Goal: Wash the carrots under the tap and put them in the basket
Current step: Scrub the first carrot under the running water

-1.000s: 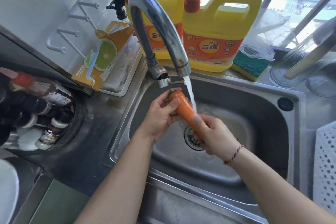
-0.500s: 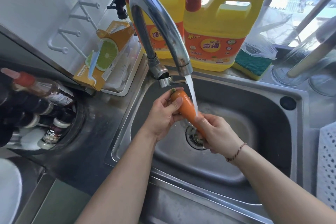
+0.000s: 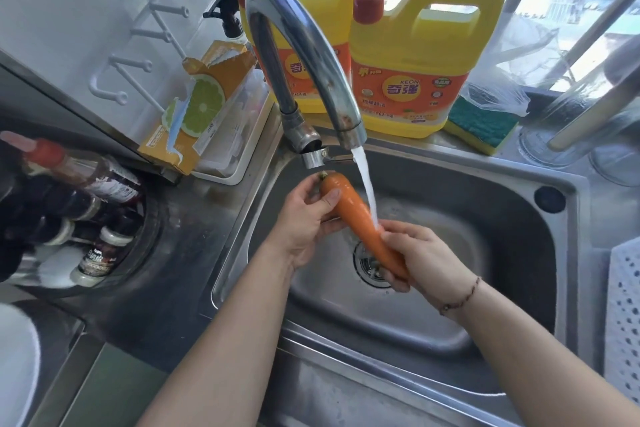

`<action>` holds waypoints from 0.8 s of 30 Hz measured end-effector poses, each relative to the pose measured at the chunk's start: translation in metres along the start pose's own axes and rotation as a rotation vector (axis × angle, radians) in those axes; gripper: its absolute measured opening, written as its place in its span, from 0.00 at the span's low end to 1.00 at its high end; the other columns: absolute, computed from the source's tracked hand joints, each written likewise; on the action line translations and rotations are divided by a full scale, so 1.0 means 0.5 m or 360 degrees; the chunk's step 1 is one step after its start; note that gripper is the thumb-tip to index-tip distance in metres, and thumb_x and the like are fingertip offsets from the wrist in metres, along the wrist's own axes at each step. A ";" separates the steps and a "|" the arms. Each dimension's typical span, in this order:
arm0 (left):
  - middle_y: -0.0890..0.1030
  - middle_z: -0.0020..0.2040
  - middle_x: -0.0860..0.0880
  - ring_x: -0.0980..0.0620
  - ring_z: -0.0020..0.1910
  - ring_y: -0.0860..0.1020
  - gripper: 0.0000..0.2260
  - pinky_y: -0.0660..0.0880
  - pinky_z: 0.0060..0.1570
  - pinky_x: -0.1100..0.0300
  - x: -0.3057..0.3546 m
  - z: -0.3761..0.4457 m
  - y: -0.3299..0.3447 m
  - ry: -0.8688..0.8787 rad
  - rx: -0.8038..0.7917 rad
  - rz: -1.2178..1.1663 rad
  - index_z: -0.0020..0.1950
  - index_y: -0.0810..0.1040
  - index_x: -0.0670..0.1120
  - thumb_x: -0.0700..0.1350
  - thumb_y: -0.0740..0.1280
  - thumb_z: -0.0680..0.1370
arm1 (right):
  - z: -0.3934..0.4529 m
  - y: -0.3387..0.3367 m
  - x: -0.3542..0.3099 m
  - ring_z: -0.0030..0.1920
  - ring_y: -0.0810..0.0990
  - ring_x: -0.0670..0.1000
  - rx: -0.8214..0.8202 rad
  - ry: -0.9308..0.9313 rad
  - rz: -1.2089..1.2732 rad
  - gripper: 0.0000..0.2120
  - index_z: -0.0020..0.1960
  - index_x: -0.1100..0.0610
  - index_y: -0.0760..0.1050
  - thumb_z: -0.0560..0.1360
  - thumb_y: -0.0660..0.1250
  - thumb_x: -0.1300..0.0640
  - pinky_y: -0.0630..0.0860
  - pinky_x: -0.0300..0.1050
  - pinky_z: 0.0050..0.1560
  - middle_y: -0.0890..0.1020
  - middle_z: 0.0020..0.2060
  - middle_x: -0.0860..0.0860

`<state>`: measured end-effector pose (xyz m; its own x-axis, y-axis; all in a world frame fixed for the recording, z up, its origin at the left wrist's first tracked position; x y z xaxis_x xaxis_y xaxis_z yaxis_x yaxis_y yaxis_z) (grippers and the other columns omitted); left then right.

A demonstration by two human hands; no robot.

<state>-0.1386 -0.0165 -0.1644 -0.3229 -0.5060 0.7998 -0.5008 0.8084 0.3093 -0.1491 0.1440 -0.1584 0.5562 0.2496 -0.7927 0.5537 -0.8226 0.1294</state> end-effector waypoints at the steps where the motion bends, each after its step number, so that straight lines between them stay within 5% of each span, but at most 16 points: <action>1: 0.82 0.49 0.46 0.47 0.47 0.83 0.19 0.82 0.44 0.49 -0.005 -0.002 0.007 -0.0006 -0.0028 0.0013 0.70 0.69 0.39 0.36 0.65 0.80 | 0.001 0.000 -0.003 0.23 0.69 0.51 0.0016 0.0025 -0.0100 0.14 0.53 0.63 0.76 0.84 0.55 0.57 0.63 0.38 0.21 0.75 0.34 0.60; 6: 0.78 0.62 0.35 0.41 0.55 0.80 0.20 0.81 0.53 0.45 -0.011 -0.003 0.030 0.0006 -0.0072 -0.0009 0.73 0.66 0.38 0.35 0.63 0.81 | 0.020 -0.004 -0.011 0.19 0.67 0.51 0.0054 0.0189 -0.0456 0.30 0.46 0.63 0.75 0.81 0.53 0.37 0.63 0.37 0.20 0.76 0.31 0.59; 11: 0.75 0.67 0.33 0.33 0.63 0.76 0.19 0.81 0.53 0.44 -0.003 0.010 -0.001 0.0022 0.0007 -0.0133 0.74 0.65 0.37 0.35 0.60 0.82 | 0.011 0.036 -0.014 0.26 0.70 0.49 -0.0268 0.0109 -0.0093 0.11 0.52 0.59 0.73 0.84 0.56 0.54 0.64 0.41 0.27 0.78 0.40 0.56; 13: 0.75 0.67 0.33 0.35 0.61 0.78 0.19 0.81 0.53 0.45 -0.009 0.005 0.006 0.0012 0.0031 -0.0149 0.73 0.66 0.36 0.36 0.61 0.82 | 0.013 0.026 -0.012 0.24 0.67 0.48 -0.0191 0.0139 -0.0128 0.11 0.52 0.59 0.73 0.84 0.57 0.53 0.61 0.38 0.24 0.75 0.38 0.56; 16: 0.79 0.60 0.36 0.42 0.52 0.82 0.23 0.82 0.47 0.48 -0.026 -0.007 0.018 -0.0047 0.0088 -0.0087 0.69 0.71 0.38 0.44 0.69 0.76 | 0.025 -0.016 -0.030 0.22 0.68 0.47 0.0138 0.0049 -0.0680 0.20 0.46 0.59 0.76 0.82 0.58 0.43 0.64 0.38 0.22 0.75 0.31 0.52; 19: 0.82 0.53 0.39 0.47 0.46 0.83 0.19 0.82 0.41 0.54 -0.023 0.000 -0.003 -0.0026 0.0235 0.0146 0.65 0.75 0.37 0.42 0.71 0.77 | 0.019 -0.023 -0.038 0.30 0.77 0.50 0.0213 -0.0126 -0.1097 0.20 0.44 0.56 0.77 0.80 0.59 0.41 0.74 0.45 0.33 0.80 0.31 0.50; 24: 0.81 0.48 0.43 0.46 0.49 0.81 0.14 0.83 0.43 0.54 -0.010 0.009 -0.032 0.0015 0.0187 0.0041 0.64 0.74 0.37 0.37 0.67 0.79 | -0.026 -0.023 -0.007 0.31 0.76 0.53 -0.0014 -0.0155 -0.0345 0.08 0.52 0.60 0.81 0.81 0.63 0.60 0.74 0.43 0.30 0.82 0.36 0.64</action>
<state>-0.1326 -0.0281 -0.1755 -0.3295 -0.4822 0.8117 -0.5833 0.7800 0.2265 -0.1494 0.1594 -0.1493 0.3616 0.3694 -0.8560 0.6593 -0.7505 -0.0454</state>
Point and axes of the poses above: each hand's wrist, its own z-axis towards the middle knuckle, its own y-axis out of the palm, x = y × z, the point moved 10 cm from there along z, towards the middle knuckle
